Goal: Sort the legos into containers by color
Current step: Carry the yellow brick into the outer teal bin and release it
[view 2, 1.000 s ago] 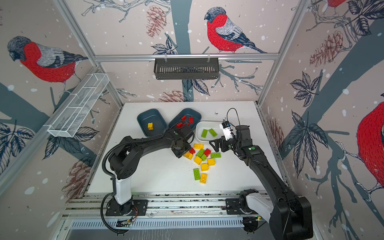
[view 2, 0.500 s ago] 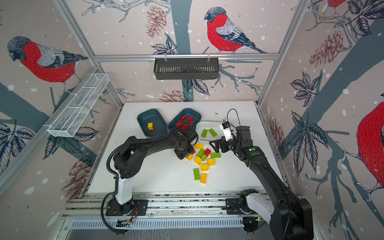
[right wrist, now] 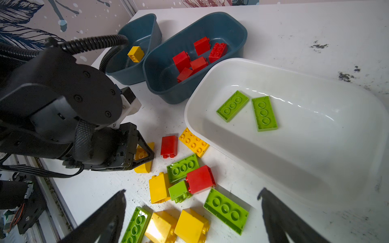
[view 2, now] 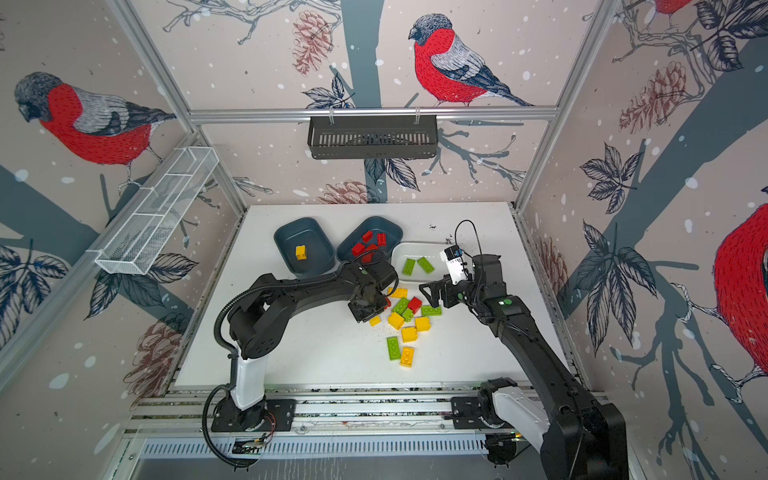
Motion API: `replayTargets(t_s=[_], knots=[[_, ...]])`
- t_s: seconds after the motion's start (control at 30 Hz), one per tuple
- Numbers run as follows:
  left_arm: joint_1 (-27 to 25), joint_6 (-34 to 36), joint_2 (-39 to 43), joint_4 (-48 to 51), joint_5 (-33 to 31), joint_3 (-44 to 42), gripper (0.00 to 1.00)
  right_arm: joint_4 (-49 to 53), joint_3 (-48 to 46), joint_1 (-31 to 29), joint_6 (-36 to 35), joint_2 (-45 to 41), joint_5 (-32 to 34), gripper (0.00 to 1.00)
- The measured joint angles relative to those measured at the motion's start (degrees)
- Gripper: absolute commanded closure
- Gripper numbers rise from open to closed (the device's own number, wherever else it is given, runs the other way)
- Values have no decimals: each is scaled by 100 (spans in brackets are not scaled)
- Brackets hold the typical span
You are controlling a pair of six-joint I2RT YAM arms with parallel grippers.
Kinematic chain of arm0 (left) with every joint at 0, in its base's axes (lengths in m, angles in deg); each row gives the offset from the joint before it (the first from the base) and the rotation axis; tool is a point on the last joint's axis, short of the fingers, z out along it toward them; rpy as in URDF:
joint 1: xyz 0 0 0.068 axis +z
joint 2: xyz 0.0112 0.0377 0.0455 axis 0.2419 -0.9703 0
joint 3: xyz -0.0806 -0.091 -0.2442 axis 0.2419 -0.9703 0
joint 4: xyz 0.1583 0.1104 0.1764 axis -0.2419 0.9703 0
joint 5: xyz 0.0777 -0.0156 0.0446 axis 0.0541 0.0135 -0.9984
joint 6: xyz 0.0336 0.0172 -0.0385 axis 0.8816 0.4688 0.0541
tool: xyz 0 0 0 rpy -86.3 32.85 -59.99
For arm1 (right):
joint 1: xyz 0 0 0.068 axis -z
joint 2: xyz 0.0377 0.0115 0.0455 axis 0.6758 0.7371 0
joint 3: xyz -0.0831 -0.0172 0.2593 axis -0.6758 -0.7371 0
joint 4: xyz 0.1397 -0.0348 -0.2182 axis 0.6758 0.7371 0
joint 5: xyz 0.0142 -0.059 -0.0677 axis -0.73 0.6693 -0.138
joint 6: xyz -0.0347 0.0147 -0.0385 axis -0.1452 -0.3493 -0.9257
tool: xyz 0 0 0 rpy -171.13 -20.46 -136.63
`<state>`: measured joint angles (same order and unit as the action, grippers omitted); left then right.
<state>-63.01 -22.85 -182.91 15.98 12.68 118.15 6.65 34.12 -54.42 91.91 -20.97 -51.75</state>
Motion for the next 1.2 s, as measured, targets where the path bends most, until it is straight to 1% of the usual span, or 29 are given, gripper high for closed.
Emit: replayTargets(t_s=[0.13, 0.3, 0.43, 0.57, 0.73, 0.8, 0.93, 1.1, 1.2], knots=[[2, 229, 92, 236, -52, 72, 77, 11, 2, 2, 0, -4, 4, 1], [155, 922, 667, 540, -313, 264, 78, -26, 4, 0, 31, 13, -2, 1], [573, 1720, 1185, 708, -605, 396, 78, -140, 28, -61, 155, 116, -35, 1], [1067, 2688, 1513, 778, -927, 479, 78, -302, 85, -225, 249, 223, -61, 1], [1934, 3934, 1735, 544, -1163, 487, 78, -616, 98, -542, 470, 341, -162, 1], [2271, 4332, 1674, 402, -1244, 520, 78, -756, 107, -667, 544, 396, -175, 1], [2811, 4905, 1211, 129, -1360, 756, 77, -949, 238, -938, 697, 608, -188, 0], [3152, 5305, 507, -190, -1421, 1034, 77, -1086, 472, -1145, 756, 822, -162, 1], [3285, 5525, 15, -293, -1523, 1296, 74, -1119, 564, -1228, 756, 916, -101, 0]])
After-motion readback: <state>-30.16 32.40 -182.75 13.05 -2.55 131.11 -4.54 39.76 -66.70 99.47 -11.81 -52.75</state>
